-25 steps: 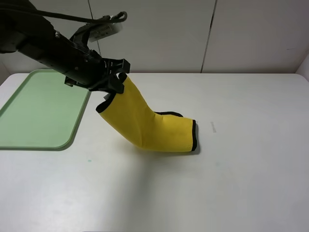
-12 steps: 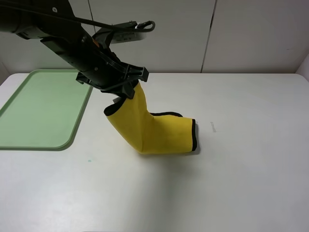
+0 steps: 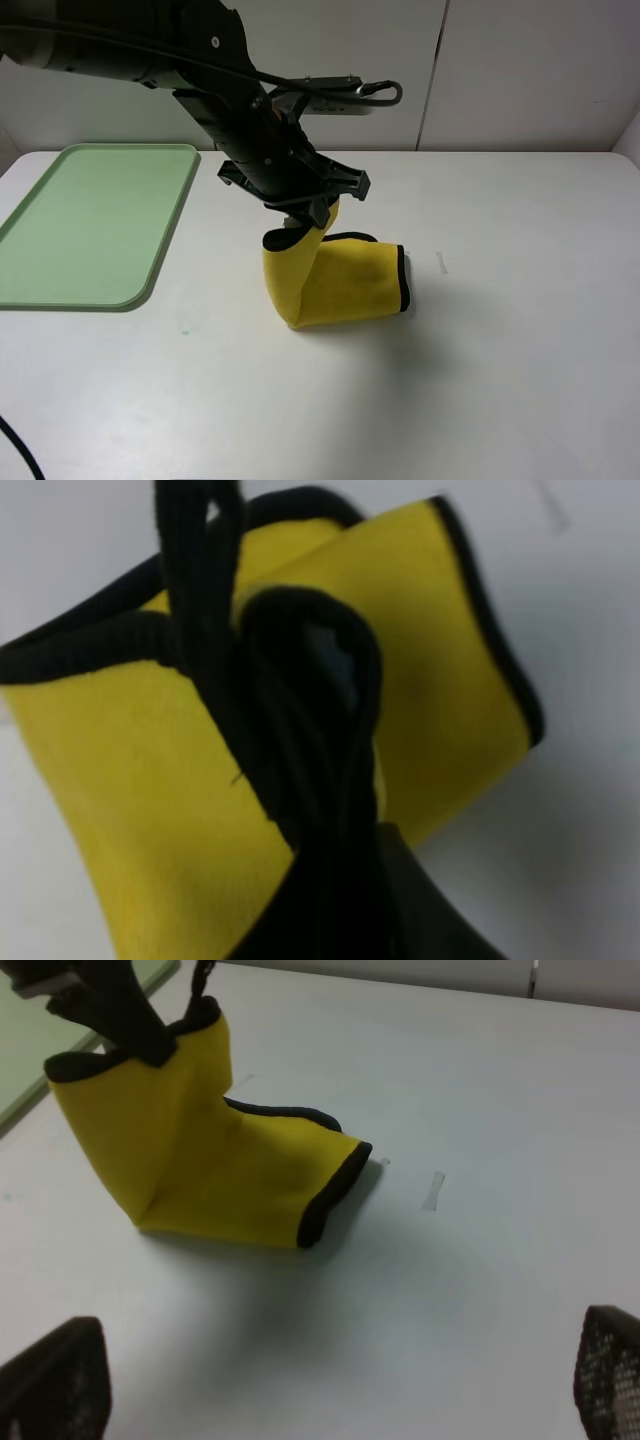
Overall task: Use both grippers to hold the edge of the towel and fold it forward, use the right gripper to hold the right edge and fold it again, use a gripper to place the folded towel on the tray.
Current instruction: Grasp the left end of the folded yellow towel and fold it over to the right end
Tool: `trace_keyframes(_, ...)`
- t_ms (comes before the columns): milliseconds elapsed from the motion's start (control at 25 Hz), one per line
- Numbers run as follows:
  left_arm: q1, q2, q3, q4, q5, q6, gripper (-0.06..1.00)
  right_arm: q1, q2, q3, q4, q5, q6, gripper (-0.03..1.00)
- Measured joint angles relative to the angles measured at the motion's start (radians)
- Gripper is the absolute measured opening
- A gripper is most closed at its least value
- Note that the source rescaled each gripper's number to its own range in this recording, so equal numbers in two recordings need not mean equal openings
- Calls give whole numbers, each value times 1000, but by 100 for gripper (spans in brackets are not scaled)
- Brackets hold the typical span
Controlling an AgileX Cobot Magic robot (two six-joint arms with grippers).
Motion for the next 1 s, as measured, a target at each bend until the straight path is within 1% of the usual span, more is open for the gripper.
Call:
trace_keyframes(280,-37,86,-63,2,-1,-27,2,0,0,0,0,0,0,100)
trace_keyframes(520,-42,172,-84,3,-6,-32,2,0,0,0,0,0,0,100)
trace_keyframes(720,-44,186,-88,5,-59,-33,2,0,0,0,0,0,0,100)
trace_keyframes(1000,-71,192,-88,0,-147,-33,2,0,0,0,0,0,0,100)
